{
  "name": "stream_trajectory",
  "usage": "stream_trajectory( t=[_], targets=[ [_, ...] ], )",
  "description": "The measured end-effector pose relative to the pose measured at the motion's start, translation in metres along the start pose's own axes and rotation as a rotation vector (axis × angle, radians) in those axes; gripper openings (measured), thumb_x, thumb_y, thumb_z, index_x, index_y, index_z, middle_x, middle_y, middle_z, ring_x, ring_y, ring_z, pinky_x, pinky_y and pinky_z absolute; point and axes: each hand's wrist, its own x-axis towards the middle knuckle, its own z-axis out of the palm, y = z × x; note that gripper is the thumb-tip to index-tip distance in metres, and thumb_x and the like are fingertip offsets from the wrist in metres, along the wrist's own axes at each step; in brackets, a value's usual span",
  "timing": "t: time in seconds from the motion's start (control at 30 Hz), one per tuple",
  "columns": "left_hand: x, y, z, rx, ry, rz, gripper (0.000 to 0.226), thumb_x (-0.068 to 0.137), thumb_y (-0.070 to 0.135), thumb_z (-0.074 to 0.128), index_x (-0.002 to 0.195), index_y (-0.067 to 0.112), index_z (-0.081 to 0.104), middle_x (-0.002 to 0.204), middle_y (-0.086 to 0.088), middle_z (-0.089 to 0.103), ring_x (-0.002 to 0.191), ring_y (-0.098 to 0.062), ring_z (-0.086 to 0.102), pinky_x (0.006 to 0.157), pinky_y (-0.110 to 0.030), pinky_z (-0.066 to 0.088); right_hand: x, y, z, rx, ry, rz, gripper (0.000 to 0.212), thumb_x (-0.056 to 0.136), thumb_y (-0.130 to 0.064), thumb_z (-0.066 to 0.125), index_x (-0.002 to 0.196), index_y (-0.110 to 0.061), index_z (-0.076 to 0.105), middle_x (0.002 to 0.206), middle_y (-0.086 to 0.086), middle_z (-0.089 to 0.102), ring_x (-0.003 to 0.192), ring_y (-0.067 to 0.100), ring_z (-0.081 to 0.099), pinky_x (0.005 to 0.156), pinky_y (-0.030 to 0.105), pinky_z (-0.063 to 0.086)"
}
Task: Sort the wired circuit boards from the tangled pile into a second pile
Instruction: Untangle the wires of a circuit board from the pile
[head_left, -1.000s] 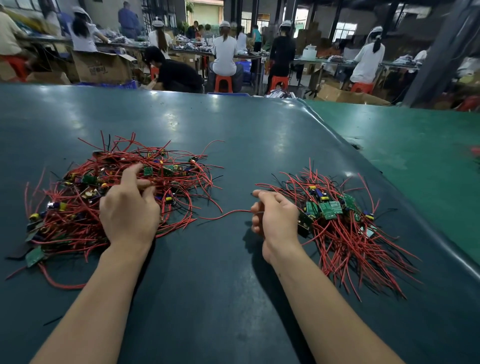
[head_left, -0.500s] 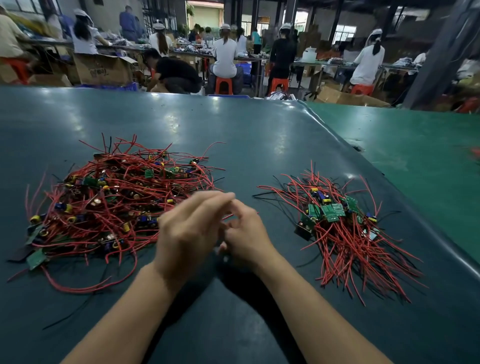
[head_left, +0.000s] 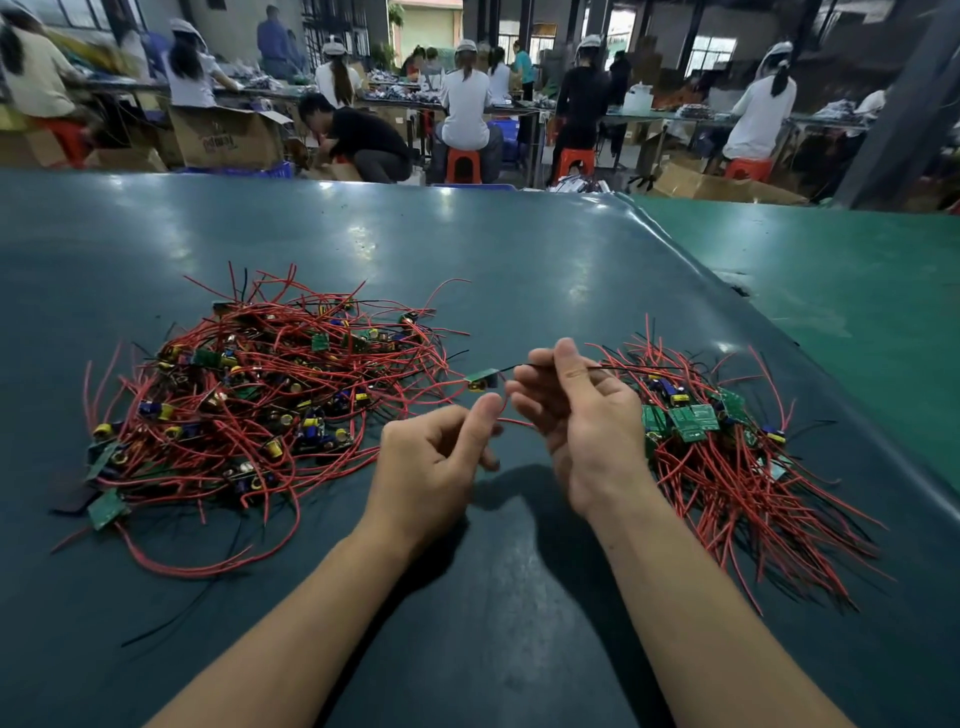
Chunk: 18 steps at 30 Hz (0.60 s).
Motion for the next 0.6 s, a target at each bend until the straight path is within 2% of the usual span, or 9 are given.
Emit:
stream_trajectory(
  t=[0.1,0.17,0.23,0.3,0.4,0.5,0.6],
  targets=[
    [0.006,0.001,0.002,-0.156,-0.051,-0.208,0.061,0.089,0.069,0.049,0.082,0.012,0.071,0.066,-0.01,0.071,0.04,-0.019,0.057,0.04,-0.02,0.038,-0.003,0.0,0.001,0.016,-0.012,0.047,0.031,0.099,-0.021,0.053,0.079,-0.001,0.065,0.064,0.01,0.07,0.054,0.017,0.068,0.05,0.021,0.055],
    [0.009,0.004,0.002,-0.26,0.001,-0.217,0.047,0.088,0.053,0.054,0.087,0.008,0.069,0.074,-0.004,0.074,0.042,-0.015,0.058,0.037,-0.02,0.039,-0.003,-0.001,0.001,-0.011,0.002,0.069,0.032,0.099,-0.024,0.053,0.077,-0.003,0.065,0.063,0.008,0.068,0.052,0.016,0.066,0.048,0.02,0.053],
    [0.012,0.006,0.001,-0.33,0.078,-0.185,0.027,0.088,0.037,0.061,0.096,0.012,0.069,0.081,-0.002,0.075,0.046,-0.013,0.058,0.043,-0.02,0.045,-0.003,-0.003,0.001,-0.067,0.018,0.069,0.033,0.099,-0.027,0.054,0.075,-0.006,0.065,0.061,0.006,0.067,0.05,0.015,0.064,0.045,0.02,0.05],
    [0.014,0.005,-0.001,-0.392,0.12,-0.175,0.01,0.091,0.017,0.065,0.1,0.015,0.069,0.077,0.002,0.072,0.05,-0.011,0.055,0.05,-0.02,0.047,-0.003,-0.001,0.001,-0.182,0.019,0.033,0.028,0.097,-0.024,0.057,0.078,-0.006,0.064,0.061,0.006,0.066,0.049,0.015,0.062,0.044,0.02,0.049],
    [0.016,0.004,-0.003,-0.447,0.115,-0.186,0.017,0.091,0.0,0.062,0.099,0.013,0.07,0.07,0.007,0.067,0.052,-0.01,0.055,0.054,-0.02,0.048,-0.006,0.006,0.004,-0.358,-0.033,0.064,0.023,0.095,-0.027,0.06,0.091,-0.005,0.063,0.063,0.005,0.065,0.049,0.015,0.061,0.043,0.022,0.049],
    [0.015,0.004,-0.003,-0.54,0.044,-0.223,0.017,0.091,-0.003,0.059,0.1,0.008,0.069,0.069,0.004,0.066,0.054,-0.012,0.057,0.055,-0.02,0.049,-0.011,0.014,0.007,-0.434,-0.049,0.142,0.028,0.094,-0.035,0.06,0.08,-0.011,0.064,0.056,0.002,0.058,0.044,0.012,0.054,0.04,0.02,0.045],
    [0.014,0.002,-0.003,-0.519,0.012,-0.227,0.02,0.09,-0.008,0.058,0.099,0.007,0.069,0.077,0.001,0.071,0.063,-0.013,0.062,0.06,-0.021,0.051,-0.011,0.015,0.004,-0.475,-0.012,0.077,0.02,0.092,-0.024,0.066,0.074,-0.017,0.066,0.05,-0.005,0.046,0.042,0.008,0.038,0.037,0.018,0.032]
  ],
)
